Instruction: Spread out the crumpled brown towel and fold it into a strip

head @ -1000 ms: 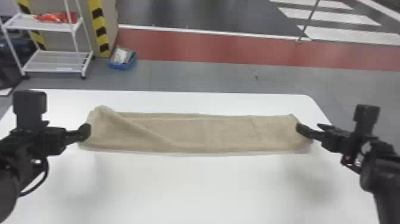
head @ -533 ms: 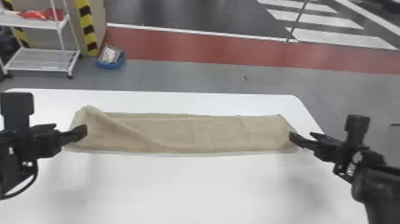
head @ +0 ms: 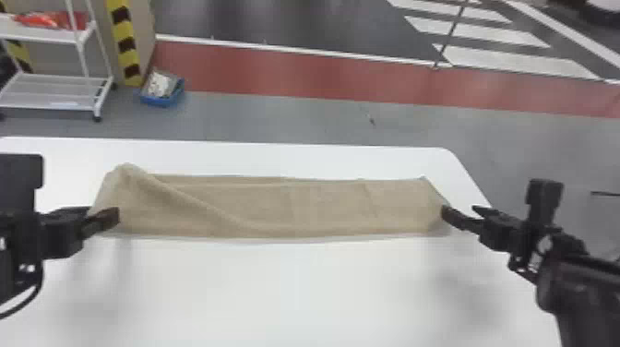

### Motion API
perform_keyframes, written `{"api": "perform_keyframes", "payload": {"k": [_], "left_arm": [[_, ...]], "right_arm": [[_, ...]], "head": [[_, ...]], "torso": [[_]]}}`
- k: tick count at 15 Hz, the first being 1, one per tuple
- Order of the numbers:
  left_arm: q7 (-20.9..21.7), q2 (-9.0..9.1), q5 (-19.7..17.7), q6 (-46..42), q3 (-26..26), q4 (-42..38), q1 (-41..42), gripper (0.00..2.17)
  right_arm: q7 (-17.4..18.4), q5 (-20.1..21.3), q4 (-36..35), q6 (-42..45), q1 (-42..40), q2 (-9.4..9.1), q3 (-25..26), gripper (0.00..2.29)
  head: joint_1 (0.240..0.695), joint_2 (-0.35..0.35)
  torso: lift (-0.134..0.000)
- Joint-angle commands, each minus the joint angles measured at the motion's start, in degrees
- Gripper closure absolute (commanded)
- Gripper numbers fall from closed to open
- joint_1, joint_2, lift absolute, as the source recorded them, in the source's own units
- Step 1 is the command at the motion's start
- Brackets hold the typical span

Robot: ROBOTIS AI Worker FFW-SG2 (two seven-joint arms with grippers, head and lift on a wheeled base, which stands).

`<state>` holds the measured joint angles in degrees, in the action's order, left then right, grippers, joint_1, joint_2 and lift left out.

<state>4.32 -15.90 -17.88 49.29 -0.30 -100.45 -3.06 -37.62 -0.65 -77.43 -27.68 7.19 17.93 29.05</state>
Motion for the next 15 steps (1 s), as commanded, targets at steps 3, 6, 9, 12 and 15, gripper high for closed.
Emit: {"api": "perform_keyframes", "payload": {"k": [3,6,9,12,15], "left_arm": [[0.2,-0.19,-0.1,0.2,1.1,-3.9,2.3,1.09],[0.5,-0.28,-1.6,0.4,3.4,-7.9,5.1,1.09],[0.8,-0.28,-1.6,1.5,6.2,-11.3,8.4,1.09],[1.3,-0.28,-1.0,1.3,7.6,-12.0,11.0,1.09],[1.3,-0.19,0.0,0.9,8.5,-13.5,13.0,1.05]], "right_arm": [[0.0,-0.4,0.0,-0.1,-0.2,0.00,0.0,0.15],[0.0,-0.7,-0.4,-0.4,-0.3,0.00,0.0,0.15],[0.0,-0.7,-1.1,-1.3,-0.5,-0.09,-0.1,0.15],[0.1,-0.7,-1.4,-1.5,-0.7,-0.53,-0.5,0.15],[0.0,-0.8,-2.6,-2.7,-1.1,-0.88,-0.7,0.15]], "head": [[0.695,-0.237],[0.695,-0.238],[0.695,-0.233],[0.695,-0.216],[0.695,-0.206]], "torso": [[-0.124],[-0.124],[-0.124],[-0.124],[-0.124]]}}
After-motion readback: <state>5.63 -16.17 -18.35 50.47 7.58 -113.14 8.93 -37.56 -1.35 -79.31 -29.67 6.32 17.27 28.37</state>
